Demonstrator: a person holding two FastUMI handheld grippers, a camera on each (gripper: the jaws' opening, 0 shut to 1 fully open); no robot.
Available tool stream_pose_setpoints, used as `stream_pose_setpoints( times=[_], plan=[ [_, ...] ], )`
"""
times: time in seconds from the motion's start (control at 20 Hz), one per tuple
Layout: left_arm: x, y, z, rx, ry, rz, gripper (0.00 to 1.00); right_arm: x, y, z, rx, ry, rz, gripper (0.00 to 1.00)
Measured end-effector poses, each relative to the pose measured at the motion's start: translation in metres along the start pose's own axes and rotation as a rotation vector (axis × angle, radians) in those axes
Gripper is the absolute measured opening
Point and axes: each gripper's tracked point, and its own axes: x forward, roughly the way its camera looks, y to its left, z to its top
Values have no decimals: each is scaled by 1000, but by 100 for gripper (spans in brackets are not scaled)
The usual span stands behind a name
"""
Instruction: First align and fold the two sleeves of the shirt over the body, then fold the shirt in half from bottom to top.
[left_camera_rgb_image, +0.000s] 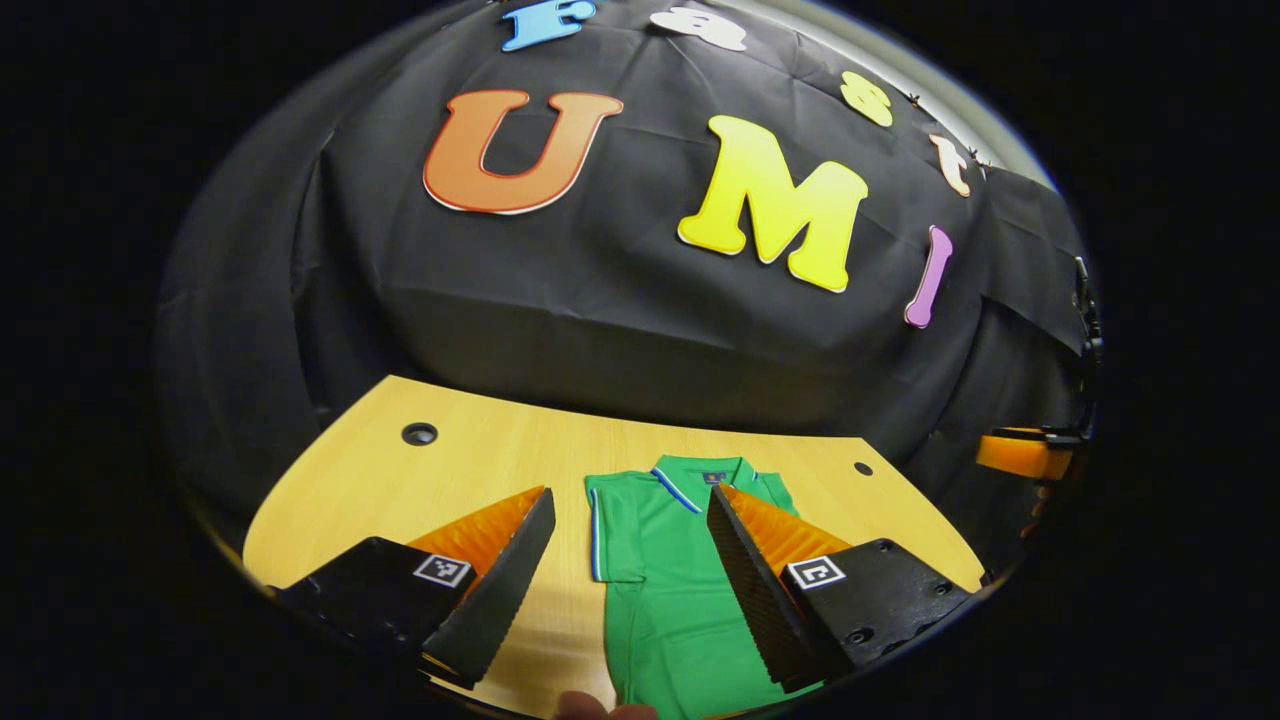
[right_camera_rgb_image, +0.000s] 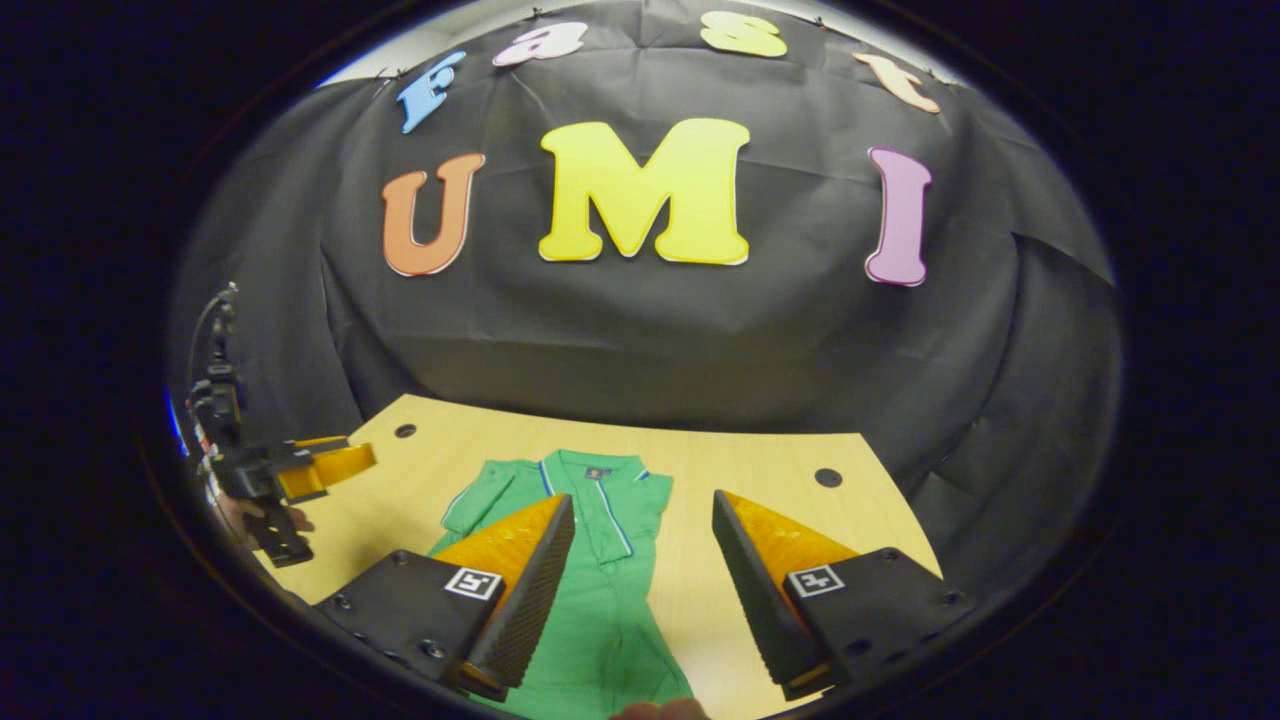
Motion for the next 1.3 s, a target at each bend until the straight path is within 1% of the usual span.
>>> stream_pose_setpoints(
  times=[0.05, 0.1, 0.15, 0.35, 0.45, 0.5, 0.65, 0.7, 0.75, 0.8, 0.9, 0.95, 1.1, 1.15, 1.2, 1.25, 1.3],
  plan=[
    [12, 1, -6, -1, 15, -6, 99, -7, -3, 0, -1, -1, -2, 84],
    [23, 3, -13, -1, 28, -14, 99, -13, -5, 0, 3, -1, -2, 88],
    [36, 5, -19, 2, 42, -20, 99, -17, -7, 0, 2, 0, -1, 88],
    [83, 23, -55, -24, 113, -3, 98, -32, -16, -2, -5, 5, 4, 88],
    [101, 30, -73, -23, 148, 6, 98, -35, -25, -5, 16, 21, -8, 88],
    [108, 31, -79, -20, 157, 5, 98, -36, -31, -7, 31, 29, -20, 88],
    [125, 44, -87, 11, 159, 38, 98, -37, -45, -12, 52, 42, -44, 88],
    [129, 48, -91, 22, 167, 48, 97, -37, -46, -14, 54, 46, -46, 92],
    [132, 50, -97, 31, 182, 50, 96, -36, -48, -14, 56, 50, -46, 92],
    [134, 49, -103, 36, 202, 47, 96, -36, -48, -16, 60, 52, -44, 88],
    [137, 48, -112, 36, 231, 39, 94, -33, -47, -18, 64, 58, -39, 88],
    [137, 47, -116, 32, 246, 40, 90, -33, -48, -18, 66, 60, -35, 88],
    [138, 44, -119, 36, 258, 32, 83, -31, -50, -18, 89, 61, -31, 88],
    [135, 45, -122, 44, 273, 37, 76, -30, -51, -21, 101, 65, -32, 88],
    [135, 45, -122, 54, 276, 45, 71, -29, -53, -23, 112, 71, -33, 88],
    [137, 49, -125, 64, 279, 73, 62, -27, -54, -26, 124, 77, -34, 88],
    [137, 50, -123, 63, 274, 85, 48, -26, -55, -29, 135, 81, -35, 88]
  ],
)
